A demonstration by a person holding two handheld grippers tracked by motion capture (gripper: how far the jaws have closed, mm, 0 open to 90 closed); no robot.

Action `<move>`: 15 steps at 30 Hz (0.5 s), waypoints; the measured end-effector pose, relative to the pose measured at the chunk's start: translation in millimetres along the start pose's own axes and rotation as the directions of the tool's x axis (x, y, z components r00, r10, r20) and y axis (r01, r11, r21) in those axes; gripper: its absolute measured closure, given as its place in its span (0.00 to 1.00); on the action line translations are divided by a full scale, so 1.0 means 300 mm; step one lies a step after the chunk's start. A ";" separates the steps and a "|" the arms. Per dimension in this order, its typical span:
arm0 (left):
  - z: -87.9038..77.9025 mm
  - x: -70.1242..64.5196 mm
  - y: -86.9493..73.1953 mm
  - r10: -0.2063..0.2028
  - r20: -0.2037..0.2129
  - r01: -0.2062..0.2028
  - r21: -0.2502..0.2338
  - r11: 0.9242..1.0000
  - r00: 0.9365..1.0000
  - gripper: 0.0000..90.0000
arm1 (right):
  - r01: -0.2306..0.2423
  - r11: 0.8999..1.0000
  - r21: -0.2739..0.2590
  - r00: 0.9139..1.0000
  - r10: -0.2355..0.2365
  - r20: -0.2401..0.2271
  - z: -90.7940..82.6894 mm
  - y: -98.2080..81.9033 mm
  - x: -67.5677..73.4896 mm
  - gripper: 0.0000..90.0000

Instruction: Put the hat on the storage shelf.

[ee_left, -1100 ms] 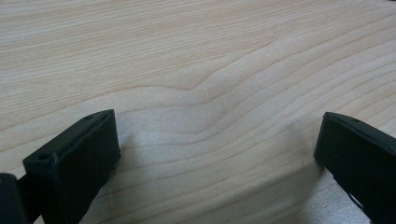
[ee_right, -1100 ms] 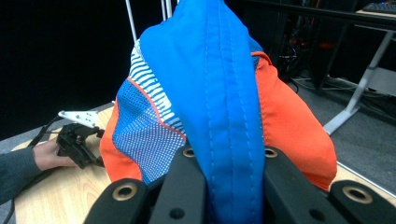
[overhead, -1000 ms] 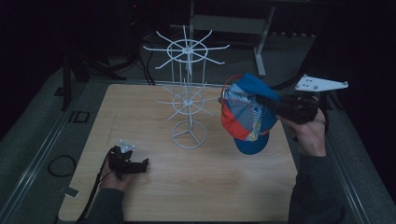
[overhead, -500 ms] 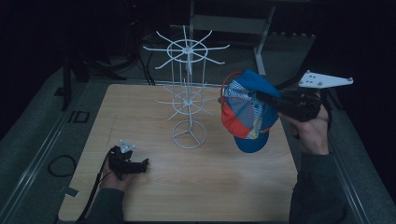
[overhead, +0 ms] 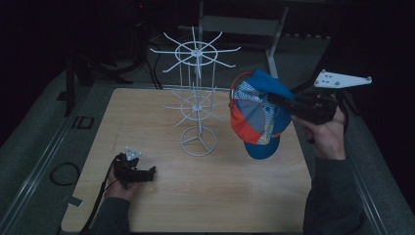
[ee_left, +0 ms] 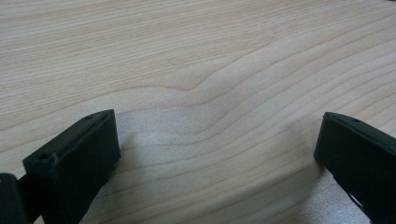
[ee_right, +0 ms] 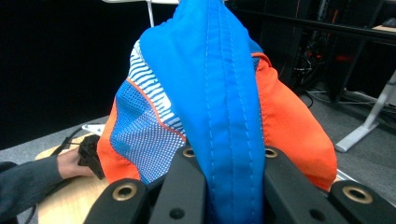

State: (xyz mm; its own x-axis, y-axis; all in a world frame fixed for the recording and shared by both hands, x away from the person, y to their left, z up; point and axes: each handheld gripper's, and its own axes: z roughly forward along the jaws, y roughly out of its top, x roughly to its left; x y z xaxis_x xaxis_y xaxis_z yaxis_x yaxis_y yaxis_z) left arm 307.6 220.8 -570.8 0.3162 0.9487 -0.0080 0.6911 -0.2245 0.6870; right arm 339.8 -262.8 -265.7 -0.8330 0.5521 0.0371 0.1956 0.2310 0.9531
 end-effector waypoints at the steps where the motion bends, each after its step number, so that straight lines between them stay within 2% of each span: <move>1: 0.000 0.000 0.000 0.000 0.000 0.000 0.000 1.000 1.000 0.00 | -0.001 1.000 -0.001 1.000 0.001 -0.001 -0.001 0.001 -0.001 0.98; 15: 0.000 0.000 0.000 0.001 0.001 -0.001 0.000 1.000 1.000 0.00 | 0.001 1.000 -0.023 1.000 -0.001 -0.006 -0.008 0.025 0.006 0.98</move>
State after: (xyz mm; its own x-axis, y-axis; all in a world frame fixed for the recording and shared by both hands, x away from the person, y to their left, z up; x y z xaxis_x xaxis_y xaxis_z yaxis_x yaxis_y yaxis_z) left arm 307.7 220.9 -570.8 0.3177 0.9482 -0.0077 0.6908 -0.2259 0.6868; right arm 338.6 -261.9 -257.7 -0.8364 0.5469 0.0375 0.1825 0.2133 0.9598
